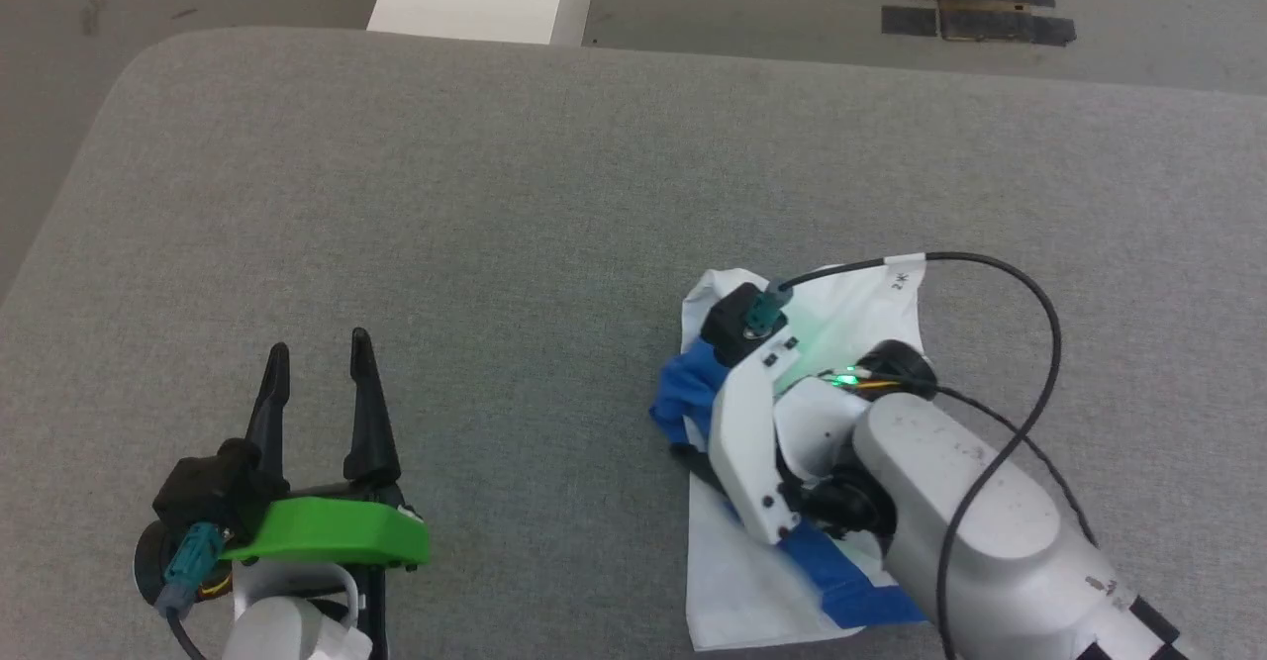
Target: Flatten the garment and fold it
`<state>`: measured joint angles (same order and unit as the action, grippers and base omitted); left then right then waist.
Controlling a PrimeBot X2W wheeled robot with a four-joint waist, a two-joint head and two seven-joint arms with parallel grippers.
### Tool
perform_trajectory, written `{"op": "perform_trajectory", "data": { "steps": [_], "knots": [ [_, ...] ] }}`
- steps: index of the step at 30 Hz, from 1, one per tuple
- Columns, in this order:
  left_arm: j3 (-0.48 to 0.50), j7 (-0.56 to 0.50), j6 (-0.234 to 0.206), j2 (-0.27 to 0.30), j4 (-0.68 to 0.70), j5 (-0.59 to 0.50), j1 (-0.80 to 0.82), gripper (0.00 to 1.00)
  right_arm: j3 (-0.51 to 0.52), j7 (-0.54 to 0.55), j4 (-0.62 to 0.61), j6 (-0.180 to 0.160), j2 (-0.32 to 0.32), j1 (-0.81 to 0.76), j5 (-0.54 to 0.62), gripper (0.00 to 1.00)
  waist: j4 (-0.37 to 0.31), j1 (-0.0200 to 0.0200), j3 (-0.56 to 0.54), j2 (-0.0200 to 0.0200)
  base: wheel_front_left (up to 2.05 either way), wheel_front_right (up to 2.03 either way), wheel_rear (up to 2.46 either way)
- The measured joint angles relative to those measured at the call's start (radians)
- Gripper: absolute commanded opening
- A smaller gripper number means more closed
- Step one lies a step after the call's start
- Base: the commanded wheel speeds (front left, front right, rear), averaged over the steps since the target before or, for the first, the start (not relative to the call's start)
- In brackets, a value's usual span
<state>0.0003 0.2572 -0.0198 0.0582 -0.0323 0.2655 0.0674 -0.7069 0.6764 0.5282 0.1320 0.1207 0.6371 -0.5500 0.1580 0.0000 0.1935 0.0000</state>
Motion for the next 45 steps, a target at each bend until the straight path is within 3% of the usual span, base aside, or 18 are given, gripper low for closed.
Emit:
{"op": "perform_trajectory", "data": {
  "steps": [6,11,17,23,30,41,42,43,45],
  "knots": [
    [0.01,0.0,0.001,0.001,-0.008,0.0,-0.004,1.0,-0.038,-0.067,-0.084,0.0,-0.015,0.022,-0.042,1.0,-0.026,0.0,-0.03,0.0,0.0,0.0,0.0],
    [0.02,0.0,0.001,0.006,-0.001,-0.003,-0.012,1.0,0.03,-0.135,-0.176,0.0,0.016,0.021,-0.029,1.0,-0.059,0.0,-0.058,0.0,0.0,0.0,0.0],
    [0.018,0.001,-0.001,0.014,0.015,-0.035,-0.03,1.0,0.252,-0.155,-0.257,0.0,0.086,-0.088,0.2,1.0,-0.115,0.0,-0.082,0.0,0.0,0.0,0.0],
    [0.005,0.001,-0.002,0.015,0.021,-0.048,-0.025,1.0,0.4,-0.095,-0.308,0.0,0.018,-0.266,0.338,1.0,-0.148,0.0,-0.074,0.0,0.0,0.0,0.0],
    [-0.007,0.001,-0.002,0.013,0.02,-0.048,-0.006,1.0,0.456,-0.078,-0.276,0.0,-0.043,-0.314,0.42,1.0,-0.131,0.0,-0.027,0.0,0.0,0.0,0.0],
    [-0.009,0.001,-0.002,0.01,0.011,-0.048,0.014,1.0,0.491,-0.101,-0.13,0.0,-0.067,-0.274,0.457,1.0,-0.084,0.0,0.025,0.0,0.0,0.0,0.0],
    [-0.01,0.001,-0.002,0.009,0.009,-0.047,0.015,1.0,0.492,-0.103,-0.122,0.0,-0.067,-0.268,0.457,0.39,-0.081,0.0,0.025,0.0,0.0,0.0,0.0],
    [-0.011,0.001,-0.002,0.008,0.007,-0.048,0.016,1.0,0.49,-0.105,-0.113,0.0,-0.067,-0.262,0.456,0.0,-0.079,0.0,0.024,0.0,0.0,0.0,0.0],
    [-0.014,0.001,-0.002,0.007,0.005,-0.048,0.017,1.0,0.477,-0.106,-0.1,0.001,-0.067,-0.253,0.447,0.0,-0.076,-0.0001,0.02,0.0,0.0,0.0,0.0]
  ]
}}
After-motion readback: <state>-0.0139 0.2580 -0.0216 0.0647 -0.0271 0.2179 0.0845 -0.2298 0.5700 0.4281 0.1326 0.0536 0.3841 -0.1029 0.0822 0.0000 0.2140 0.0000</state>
